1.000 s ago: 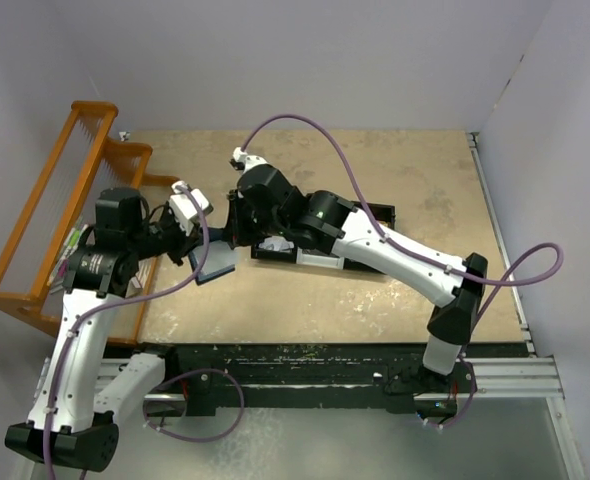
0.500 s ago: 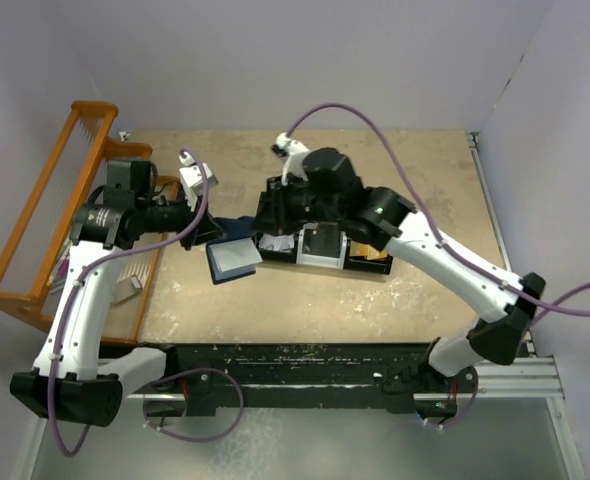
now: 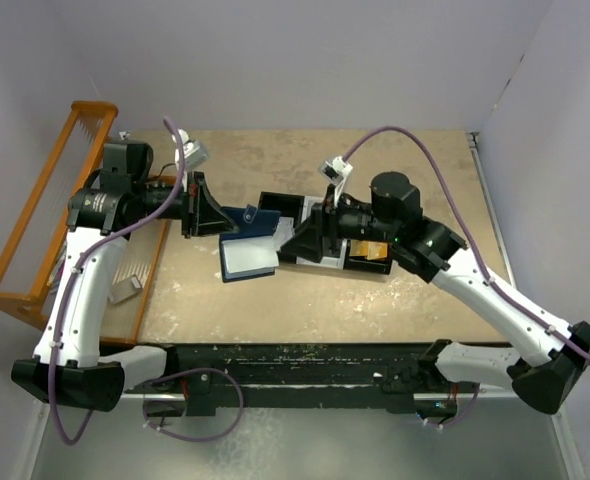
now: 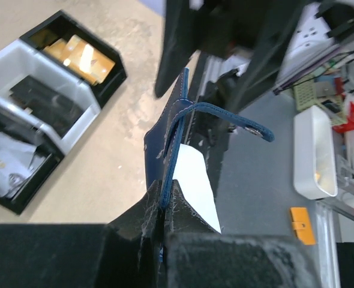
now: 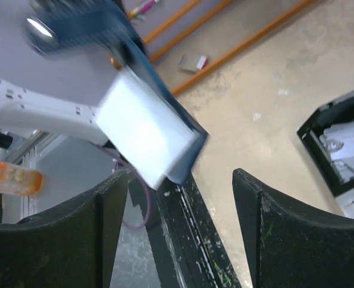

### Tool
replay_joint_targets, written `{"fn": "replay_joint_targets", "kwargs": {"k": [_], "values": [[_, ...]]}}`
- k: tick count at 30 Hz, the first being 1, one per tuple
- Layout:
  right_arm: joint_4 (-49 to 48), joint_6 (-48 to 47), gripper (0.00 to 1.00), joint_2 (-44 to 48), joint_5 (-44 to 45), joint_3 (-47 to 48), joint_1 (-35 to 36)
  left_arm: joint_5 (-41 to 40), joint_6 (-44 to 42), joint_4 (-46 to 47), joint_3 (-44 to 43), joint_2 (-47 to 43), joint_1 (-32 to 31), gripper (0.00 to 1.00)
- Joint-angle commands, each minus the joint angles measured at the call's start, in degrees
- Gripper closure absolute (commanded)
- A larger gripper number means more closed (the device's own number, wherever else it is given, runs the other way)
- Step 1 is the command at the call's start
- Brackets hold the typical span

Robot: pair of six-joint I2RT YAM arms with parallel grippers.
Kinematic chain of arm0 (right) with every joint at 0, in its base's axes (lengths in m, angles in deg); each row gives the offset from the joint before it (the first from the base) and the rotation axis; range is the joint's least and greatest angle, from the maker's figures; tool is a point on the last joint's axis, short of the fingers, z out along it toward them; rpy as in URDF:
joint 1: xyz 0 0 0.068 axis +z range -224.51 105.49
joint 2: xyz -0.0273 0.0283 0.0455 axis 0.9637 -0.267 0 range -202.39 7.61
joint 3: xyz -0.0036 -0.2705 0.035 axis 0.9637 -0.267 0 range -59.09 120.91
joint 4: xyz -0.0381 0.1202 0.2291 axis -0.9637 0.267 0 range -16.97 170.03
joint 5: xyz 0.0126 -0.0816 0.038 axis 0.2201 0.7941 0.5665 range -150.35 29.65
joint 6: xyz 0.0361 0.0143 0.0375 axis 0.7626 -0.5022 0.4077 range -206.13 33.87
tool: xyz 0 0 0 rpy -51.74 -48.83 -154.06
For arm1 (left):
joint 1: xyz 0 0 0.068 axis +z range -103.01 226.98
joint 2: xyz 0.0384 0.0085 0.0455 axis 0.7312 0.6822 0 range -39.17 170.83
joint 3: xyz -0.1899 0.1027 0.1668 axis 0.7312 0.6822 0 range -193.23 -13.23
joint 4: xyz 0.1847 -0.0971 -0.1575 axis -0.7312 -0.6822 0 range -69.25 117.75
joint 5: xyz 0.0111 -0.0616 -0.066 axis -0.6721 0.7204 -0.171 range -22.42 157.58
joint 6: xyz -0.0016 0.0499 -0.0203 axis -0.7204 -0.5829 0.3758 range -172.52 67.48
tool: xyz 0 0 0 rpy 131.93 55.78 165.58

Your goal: Take the credit cards out of the card holder

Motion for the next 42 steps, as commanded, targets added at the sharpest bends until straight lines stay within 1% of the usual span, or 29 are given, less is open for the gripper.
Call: {"fn": "replay_joint_targets", "kwargs": {"k": [1,3,6,9,12,14,16,20,22,29,33,36,42], "values": [[-16.2,0.6,0.27,5.0,-11.5,-11.6,-1.4,11.9,9.5,6.8,-4.0,0.1,0.3,1.0],[-22.0,2.2,0.27,7.1,-14.6,-16.3,-1.4,15.1,11.1,7.4,-4.9,0.4,0.3,1.0],[-28.5,4.1,0.26,9.1,-18.7,-20.8,-1.4,16.6,12.2,7.3,-6.2,0.6,0.3,1.0],[-39.5,7.6,0.26,10.3,-16.4,-25.0,-1.4,17.1,13.3,7.4,-7.0,0.9,0.3,1.0],[-48.8,14.7,0.25,9.0,-15.2,-28.4,-1.3,17.5,13.5,7.4,-7.2,0.9,0.3,1.0],[-55.2,19.0,0.19,7.4,-15.5,-29.7,-1.1,17.5,13.2,7.3,-7.0,0.6,0.3,1.0],[-59.3,20.9,0.18,6.1,-15.4,-30.1,-0.2,17.2,12.9,7.1,-7.0,0.5,0.3,1.0],[-60.0,20.1,0.18,4.4,-15.0,-28.9,1.9,17.3,12.9,7.1,-7.2,0.6,0.3,1.0],[-59.0,19.4,0.18,4.0,-13.0,-28.1,2.2,17.2,12.9,7.0,-7.1,0.6,0.3,1.0],[-59.0,18.3,0.24,1.8,-9.1,-27.9,2.3,17.4,13.7,6.8,-7.8,0.9,0.3,1.0],[-56.5,16.7,0.27,2.1,-3.9,-28.6,2.6,17.5,14.5,6.9,-8.5,0.7,0.3,1.0],[-52.8,15.6,0.27,2.4,2.1,-27.9,2.8,17.7,15.3,7.6,-8.5,0.8,0.3,1.0],[-53.7,15.5,0.25,3.6,8.5,-28.0,4.1,18.1,17.7,9.5,-8.5,0.7,0.3,1.0]]}}
